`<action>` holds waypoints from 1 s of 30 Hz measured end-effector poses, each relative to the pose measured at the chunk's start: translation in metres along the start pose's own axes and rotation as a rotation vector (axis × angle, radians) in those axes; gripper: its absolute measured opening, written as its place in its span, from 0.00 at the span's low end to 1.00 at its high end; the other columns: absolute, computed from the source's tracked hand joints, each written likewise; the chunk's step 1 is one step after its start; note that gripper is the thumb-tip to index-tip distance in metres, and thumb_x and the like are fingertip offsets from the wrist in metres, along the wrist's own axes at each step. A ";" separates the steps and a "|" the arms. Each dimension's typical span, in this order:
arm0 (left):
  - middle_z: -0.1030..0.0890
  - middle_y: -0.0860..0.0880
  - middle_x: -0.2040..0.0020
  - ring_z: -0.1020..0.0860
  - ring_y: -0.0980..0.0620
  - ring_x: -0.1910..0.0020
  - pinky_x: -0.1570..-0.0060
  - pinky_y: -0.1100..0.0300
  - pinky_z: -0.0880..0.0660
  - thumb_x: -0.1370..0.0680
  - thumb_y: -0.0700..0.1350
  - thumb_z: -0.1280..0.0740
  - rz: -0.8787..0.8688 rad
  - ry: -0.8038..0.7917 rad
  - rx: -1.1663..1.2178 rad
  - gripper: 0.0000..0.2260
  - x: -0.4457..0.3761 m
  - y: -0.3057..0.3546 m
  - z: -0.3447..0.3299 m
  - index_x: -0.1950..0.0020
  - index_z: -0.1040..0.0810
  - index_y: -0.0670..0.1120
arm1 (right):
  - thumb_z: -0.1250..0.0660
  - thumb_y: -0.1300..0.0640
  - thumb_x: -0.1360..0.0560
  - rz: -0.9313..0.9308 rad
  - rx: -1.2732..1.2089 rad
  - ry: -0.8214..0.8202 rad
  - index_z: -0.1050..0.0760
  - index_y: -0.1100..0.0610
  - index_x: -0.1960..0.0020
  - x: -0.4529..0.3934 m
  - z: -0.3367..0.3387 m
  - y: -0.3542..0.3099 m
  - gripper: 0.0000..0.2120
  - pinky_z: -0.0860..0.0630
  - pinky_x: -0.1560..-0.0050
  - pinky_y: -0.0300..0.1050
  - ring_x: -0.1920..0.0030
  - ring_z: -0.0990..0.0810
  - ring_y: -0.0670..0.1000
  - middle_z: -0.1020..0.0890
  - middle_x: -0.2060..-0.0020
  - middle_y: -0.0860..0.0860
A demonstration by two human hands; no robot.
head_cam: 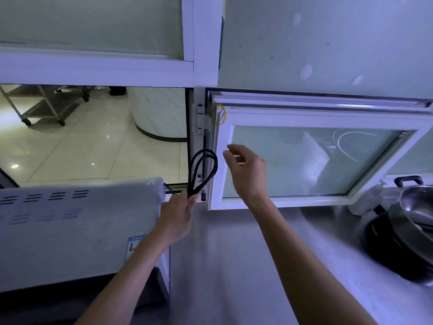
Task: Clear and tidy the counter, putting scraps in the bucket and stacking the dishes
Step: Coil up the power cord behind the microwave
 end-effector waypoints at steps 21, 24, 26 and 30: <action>0.29 0.53 0.64 0.32 0.53 0.64 0.55 0.51 0.36 0.15 0.55 0.49 -0.013 0.079 0.285 0.15 -0.035 0.018 0.051 0.60 0.34 0.52 | 0.35 0.65 0.25 0.167 0.167 0.085 0.18 0.59 0.64 -0.076 -0.021 -0.069 0.11 0.32 0.61 0.32 0.59 0.25 0.48 0.24 0.59 0.53; 0.30 0.55 0.65 0.32 0.55 0.65 0.57 0.52 0.36 0.15 0.55 0.49 -0.011 0.073 0.287 0.15 -0.034 0.017 0.049 0.60 0.35 0.54 | 0.35 0.66 0.28 0.169 0.151 0.098 0.20 0.60 0.67 -0.076 -0.021 -0.070 0.10 0.30 0.58 0.45 0.60 0.24 0.54 0.23 0.60 0.56; 0.30 0.55 0.65 0.32 0.55 0.65 0.56 0.52 0.37 0.15 0.55 0.49 -0.006 0.068 0.294 0.15 -0.033 0.015 0.047 0.60 0.35 0.54 | 0.35 0.66 0.29 0.173 0.149 0.096 0.20 0.61 0.67 -0.076 -0.020 -0.071 0.10 0.30 0.57 0.49 0.60 0.24 0.56 0.23 0.61 0.57; 0.30 0.55 0.65 0.32 0.55 0.65 0.56 0.52 0.36 0.15 0.55 0.49 0.007 0.060 0.302 0.15 -0.031 0.010 0.043 0.60 0.35 0.55 | 0.34 0.65 0.27 0.202 0.138 0.094 0.19 0.59 0.65 -0.076 -0.019 -0.073 0.09 0.30 0.59 0.44 0.60 0.25 0.53 0.22 0.61 0.55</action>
Point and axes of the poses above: each hand's wrist, its own x-axis away from the middle knuckle, its own z-axis out of the back of the hand, y = z × x, the point moved 6 cm from there along -x, towards the middle knuckle
